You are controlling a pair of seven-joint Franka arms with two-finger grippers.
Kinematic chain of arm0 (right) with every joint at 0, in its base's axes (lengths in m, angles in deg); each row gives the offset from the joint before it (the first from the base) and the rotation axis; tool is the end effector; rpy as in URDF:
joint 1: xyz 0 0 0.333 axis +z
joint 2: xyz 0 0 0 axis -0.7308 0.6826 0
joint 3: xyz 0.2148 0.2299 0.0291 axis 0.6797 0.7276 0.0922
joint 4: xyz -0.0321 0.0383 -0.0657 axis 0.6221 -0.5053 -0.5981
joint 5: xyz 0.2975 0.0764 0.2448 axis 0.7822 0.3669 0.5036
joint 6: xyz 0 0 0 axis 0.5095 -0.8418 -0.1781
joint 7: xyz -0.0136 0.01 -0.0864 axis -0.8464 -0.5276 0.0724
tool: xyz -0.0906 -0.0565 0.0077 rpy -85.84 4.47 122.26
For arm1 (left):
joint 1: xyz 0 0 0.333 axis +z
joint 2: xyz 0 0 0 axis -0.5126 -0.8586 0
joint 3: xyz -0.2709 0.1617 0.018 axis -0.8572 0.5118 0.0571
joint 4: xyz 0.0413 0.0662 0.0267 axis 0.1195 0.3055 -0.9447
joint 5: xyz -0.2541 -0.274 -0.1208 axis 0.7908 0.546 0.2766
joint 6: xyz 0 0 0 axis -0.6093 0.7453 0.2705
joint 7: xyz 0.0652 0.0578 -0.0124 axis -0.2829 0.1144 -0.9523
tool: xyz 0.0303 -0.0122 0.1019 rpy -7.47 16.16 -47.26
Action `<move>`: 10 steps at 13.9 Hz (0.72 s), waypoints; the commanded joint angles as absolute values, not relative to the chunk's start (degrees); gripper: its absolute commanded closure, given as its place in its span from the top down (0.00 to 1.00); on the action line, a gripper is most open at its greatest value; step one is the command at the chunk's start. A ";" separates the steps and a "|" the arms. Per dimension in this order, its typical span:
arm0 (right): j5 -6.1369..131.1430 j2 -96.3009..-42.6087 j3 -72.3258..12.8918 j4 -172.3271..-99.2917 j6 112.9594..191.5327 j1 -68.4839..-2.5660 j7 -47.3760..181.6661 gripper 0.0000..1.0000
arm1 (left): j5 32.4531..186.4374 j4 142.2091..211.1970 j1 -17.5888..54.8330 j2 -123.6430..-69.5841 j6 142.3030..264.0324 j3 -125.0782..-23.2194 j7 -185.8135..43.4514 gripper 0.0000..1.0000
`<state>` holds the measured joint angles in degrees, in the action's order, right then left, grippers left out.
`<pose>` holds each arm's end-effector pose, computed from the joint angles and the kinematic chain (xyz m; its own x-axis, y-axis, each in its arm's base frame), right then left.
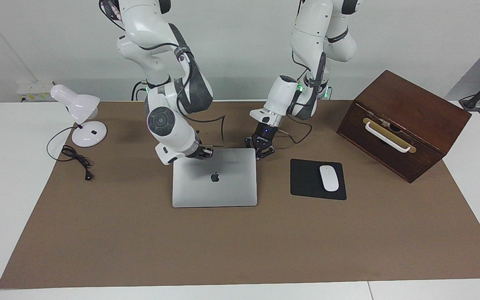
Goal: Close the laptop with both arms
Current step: 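Press the screen down onto the keyboard with the right gripper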
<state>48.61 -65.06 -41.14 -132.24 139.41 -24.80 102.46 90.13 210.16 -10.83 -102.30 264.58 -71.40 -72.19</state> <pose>0.5790 0.2154 0.3617 0.9089 -0.2389 -0.3417 -0.2809 -0.9565 -0.0785 0.3945 -0.3382 0.2672 0.7477 -0.2110 0.6296 -0.4204 -0.8844 0.2027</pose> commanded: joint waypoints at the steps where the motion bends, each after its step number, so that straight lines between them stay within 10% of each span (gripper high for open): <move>1: 49.76 -67.13 -40.78 -136.30 141.96 -25.15 100.81 0.00 | 90.37 210.59 -9.85 -105.45 264.74 -71.21 -73.62 0.00; 10: 49.76 -66.60 -40.78 -137.96 143.10 -24.89 99.40 0.00 | 90.37 210.59 -9.85 -105.45 264.74 -71.21 -73.53 0.00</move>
<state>48.61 -65.36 -41.07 -135.34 141.02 -24.71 101.43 90.13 210.16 -10.83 -102.31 264.58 -71.40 -72.19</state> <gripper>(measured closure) 0.991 0.991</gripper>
